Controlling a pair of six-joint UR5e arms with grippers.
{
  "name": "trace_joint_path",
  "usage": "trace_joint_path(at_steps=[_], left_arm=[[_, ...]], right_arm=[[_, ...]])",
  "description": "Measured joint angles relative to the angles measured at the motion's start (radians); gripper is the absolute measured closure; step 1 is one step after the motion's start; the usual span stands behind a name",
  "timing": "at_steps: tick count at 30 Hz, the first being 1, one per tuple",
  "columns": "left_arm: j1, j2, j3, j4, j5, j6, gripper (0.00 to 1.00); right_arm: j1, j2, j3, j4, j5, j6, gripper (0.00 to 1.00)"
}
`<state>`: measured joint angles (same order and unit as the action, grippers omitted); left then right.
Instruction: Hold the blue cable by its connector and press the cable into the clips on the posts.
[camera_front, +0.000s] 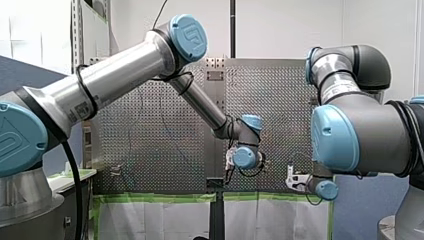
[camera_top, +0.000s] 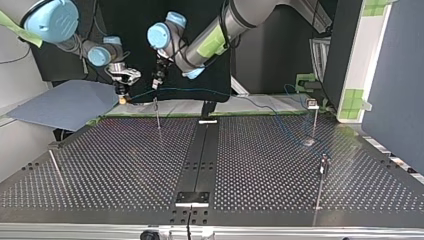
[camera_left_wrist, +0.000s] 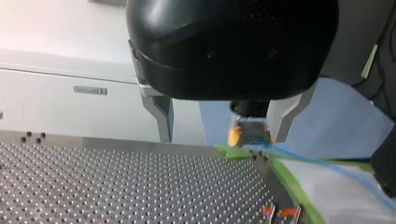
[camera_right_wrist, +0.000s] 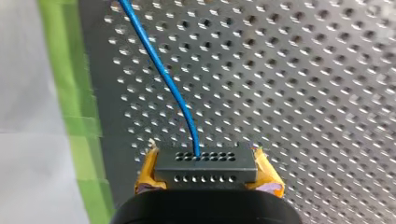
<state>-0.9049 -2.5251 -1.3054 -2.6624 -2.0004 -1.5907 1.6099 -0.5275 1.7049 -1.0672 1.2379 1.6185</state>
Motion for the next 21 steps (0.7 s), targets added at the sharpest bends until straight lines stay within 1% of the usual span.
trace_joint_path(at_steps=[3, 4, 8, 12, 16, 21], left_arm=[[-0.015, 0.025, -0.025, -0.024, -0.020, -0.021, 0.00], [-0.019, 0.033, -0.033, -0.032, -0.028, -0.028, 0.00], [-0.032, 0.069, -0.069, -0.068, -0.044, -0.051, 0.00], [-0.036, 0.100, -0.103, -0.102, -0.045, -0.080, 0.00], [-0.037, 0.111, -0.137, -0.136, -0.031, -0.113, 0.00], [-0.038, 0.112, -0.187, -0.186, 0.012, -0.162, 0.00]], right_arm=[[-0.007, -0.026, 0.027, -0.027, -0.002, 0.015, 1.00], [-0.008, -0.033, 0.035, -0.035, -0.002, 0.017, 1.00], [-0.011, -0.047, 0.068, -0.068, -0.004, 0.022, 1.00], [-0.012, -0.049, 0.100, -0.091, -0.007, 0.023, 1.00], [-0.012, -0.049, 0.132, -0.099, -0.003, 0.024, 1.00], [-0.012, -0.049, 0.177, -0.104, 0.001, 0.026, 1.00]])
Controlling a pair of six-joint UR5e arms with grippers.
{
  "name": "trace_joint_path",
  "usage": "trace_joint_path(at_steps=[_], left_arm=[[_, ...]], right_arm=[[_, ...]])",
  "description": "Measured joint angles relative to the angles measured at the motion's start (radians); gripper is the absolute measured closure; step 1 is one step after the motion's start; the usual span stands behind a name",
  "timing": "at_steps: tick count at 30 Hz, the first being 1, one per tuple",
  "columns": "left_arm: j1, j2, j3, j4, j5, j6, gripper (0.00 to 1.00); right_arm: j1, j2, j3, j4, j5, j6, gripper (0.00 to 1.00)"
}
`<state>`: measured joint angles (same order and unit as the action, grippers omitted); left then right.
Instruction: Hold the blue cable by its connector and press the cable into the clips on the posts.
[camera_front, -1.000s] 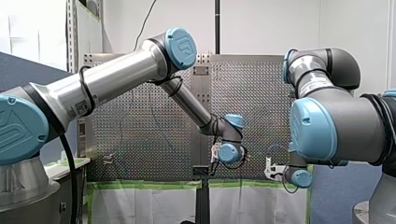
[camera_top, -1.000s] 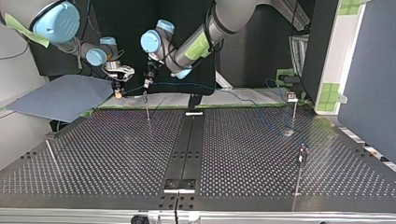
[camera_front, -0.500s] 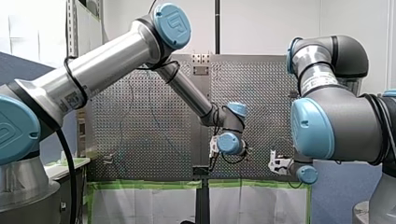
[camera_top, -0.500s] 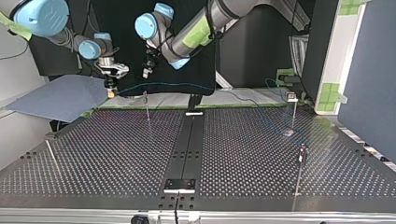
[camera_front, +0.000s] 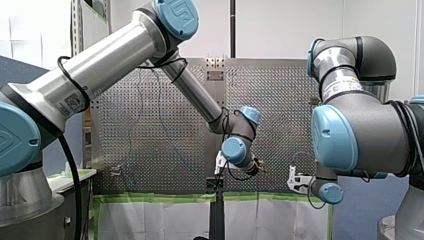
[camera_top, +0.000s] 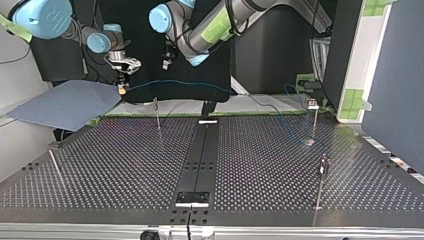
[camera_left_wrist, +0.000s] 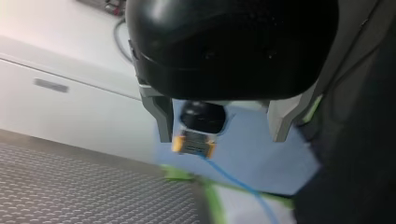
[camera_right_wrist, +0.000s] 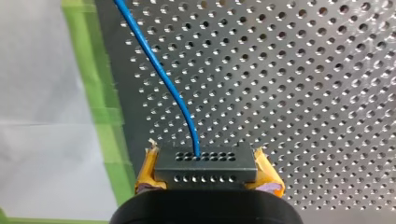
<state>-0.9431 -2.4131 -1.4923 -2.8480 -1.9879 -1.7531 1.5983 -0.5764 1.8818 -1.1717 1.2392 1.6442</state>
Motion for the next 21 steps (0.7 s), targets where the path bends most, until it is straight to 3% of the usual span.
trace_joint_path(at_steps=[8, 21], left_arm=[[-0.003, 0.000, -0.059, -0.079, 0.071, -0.032, 0.00], [0.041, -0.002, 0.032, -0.185, 0.177, -0.111, 0.00]], right_arm=[[-0.001, 0.000, 0.028, -0.043, 0.000, 0.029, 1.00], [0.009, 0.001, 0.028, -0.065, -0.007, 0.034, 1.00]])
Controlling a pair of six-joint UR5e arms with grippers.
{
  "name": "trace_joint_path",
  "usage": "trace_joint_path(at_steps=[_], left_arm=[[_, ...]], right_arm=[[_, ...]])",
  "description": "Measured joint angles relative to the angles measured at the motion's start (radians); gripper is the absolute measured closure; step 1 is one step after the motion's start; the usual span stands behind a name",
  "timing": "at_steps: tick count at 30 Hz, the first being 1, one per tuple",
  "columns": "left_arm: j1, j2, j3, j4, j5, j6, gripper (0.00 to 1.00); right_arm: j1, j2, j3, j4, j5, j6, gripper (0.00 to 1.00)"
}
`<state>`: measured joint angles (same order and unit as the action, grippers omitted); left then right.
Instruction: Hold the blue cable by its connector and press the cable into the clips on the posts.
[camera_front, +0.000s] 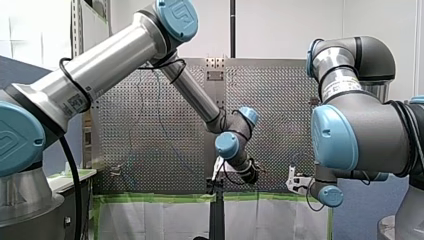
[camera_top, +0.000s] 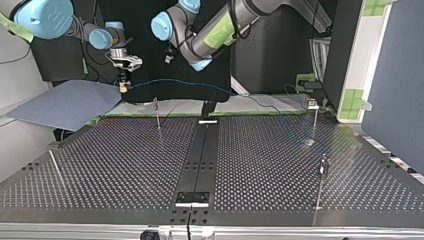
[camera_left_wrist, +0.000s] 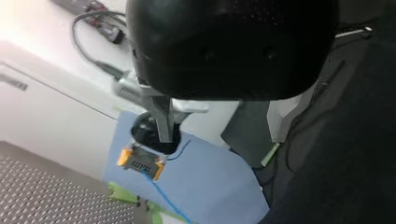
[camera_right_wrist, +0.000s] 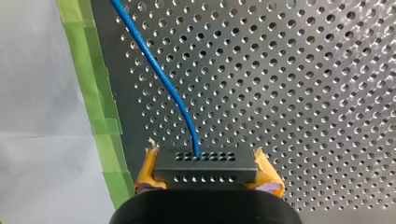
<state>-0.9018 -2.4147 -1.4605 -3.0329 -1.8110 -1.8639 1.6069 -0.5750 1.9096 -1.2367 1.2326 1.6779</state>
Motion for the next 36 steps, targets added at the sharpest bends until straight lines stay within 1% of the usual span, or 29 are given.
trace_joint_path(at_steps=[5, 7, 9, 12, 17, 20, 23, 29, 32, 36], left_arm=[[0.040, -0.007, 0.042, -0.043, 0.042, -0.039, 0.00], [0.056, -0.017, 0.058, -0.058, 0.057, -0.042, 0.00], [0.074, -0.034, 0.076, -0.077, 0.070, -0.034, 0.00], [0.099, -0.059, 0.102, -0.102, 0.065, -0.013, 0.00], [0.124, -0.097, 0.141, -0.141, 0.042, 0.023, 0.00], [0.134, -0.122, 0.166, -0.166, 0.037, 0.042, 0.00], [0.141, -0.150, 0.193, -0.193, 0.039, 0.050, 0.00], [0.145, -0.205, 0.250, -0.250, 0.072, 0.050, 0.00], [0.145, -0.219, 0.277, -0.277, 0.083, 0.043, 0.00], [0.148, -0.223, 0.309, -0.309, 0.090, 0.036, 0.00]], right_arm=[[0.004, 0.000, 0.000, -0.006, -0.002, 0.000, 1.00], [0.006, 0.000, 0.000, -0.008, -0.002, 0.000, 1.00], [0.007, 0.000, 0.000, -0.009, -0.002, 0.000, 1.00], [0.008, 0.000, 0.000, -0.010, -0.002, 0.000, 1.00], [0.009, 0.000, 0.000, -0.011, -0.003, 0.001, 1.00], [0.009, 0.000, -0.001, -0.013, -0.003, 0.001, 1.00], [0.012, 0.000, -0.001, -0.015, -0.004, 0.002, 1.00], [0.016, 0.000, -0.002, -0.017, -0.004, 0.002, 1.00], [0.017, 0.000, -0.002, -0.017, -0.004, 0.002, 1.00], [0.020, 0.000, -0.002, -0.017, -0.004, 0.002, 1.00]])
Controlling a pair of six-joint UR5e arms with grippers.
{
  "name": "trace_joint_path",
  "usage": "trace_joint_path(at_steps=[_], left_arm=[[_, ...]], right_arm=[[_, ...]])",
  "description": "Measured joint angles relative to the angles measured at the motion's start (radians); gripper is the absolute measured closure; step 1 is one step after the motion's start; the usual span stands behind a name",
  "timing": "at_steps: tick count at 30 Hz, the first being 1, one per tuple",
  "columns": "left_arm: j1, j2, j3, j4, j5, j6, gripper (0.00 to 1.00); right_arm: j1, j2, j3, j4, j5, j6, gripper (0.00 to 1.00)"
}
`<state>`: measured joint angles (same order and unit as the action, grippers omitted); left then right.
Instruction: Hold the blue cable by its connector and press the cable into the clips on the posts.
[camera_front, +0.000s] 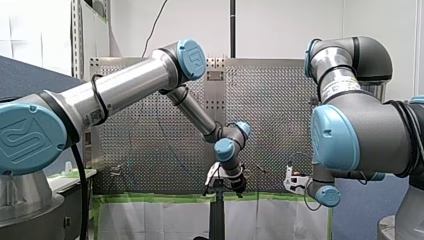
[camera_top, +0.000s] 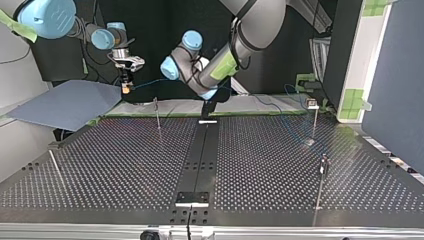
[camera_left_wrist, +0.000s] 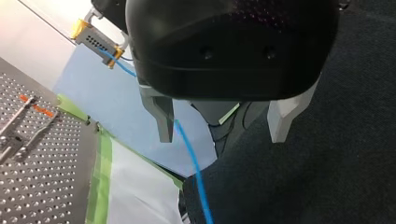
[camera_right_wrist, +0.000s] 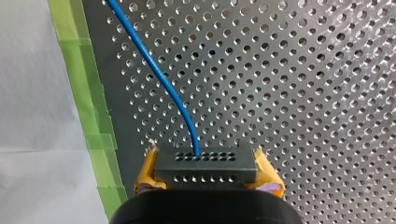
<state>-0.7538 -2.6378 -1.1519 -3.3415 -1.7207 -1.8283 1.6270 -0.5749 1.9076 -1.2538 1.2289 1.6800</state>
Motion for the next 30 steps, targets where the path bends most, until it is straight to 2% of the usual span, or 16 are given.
trace_joint_path(at_steps=[7, 17, 23, 30], left_arm=[[0.005, -0.001, 0.060, -0.060, 0.006, -0.010, 0.00], [0.026, -0.008, 0.143, -0.144, 0.037, -0.056, 0.00], [0.026, -0.039, 0.205, -0.205, 0.066, -0.053, 0.00], [0.024, -0.044, 0.269, -0.269, 0.067, -0.049, 0.00]], right_arm=[[0.005, 0.000, -0.001, -0.002, 0.000, 0.000, 1.00], [0.015, 0.000, -0.005, -0.002, 0.000, 0.000, 1.00], [0.020, 0.000, -0.006, -0.002, 0.000, 0.000, 1.00], [0.023, 0.000, -0.006, -0.003, 0.000, 0.000, 1.00]])
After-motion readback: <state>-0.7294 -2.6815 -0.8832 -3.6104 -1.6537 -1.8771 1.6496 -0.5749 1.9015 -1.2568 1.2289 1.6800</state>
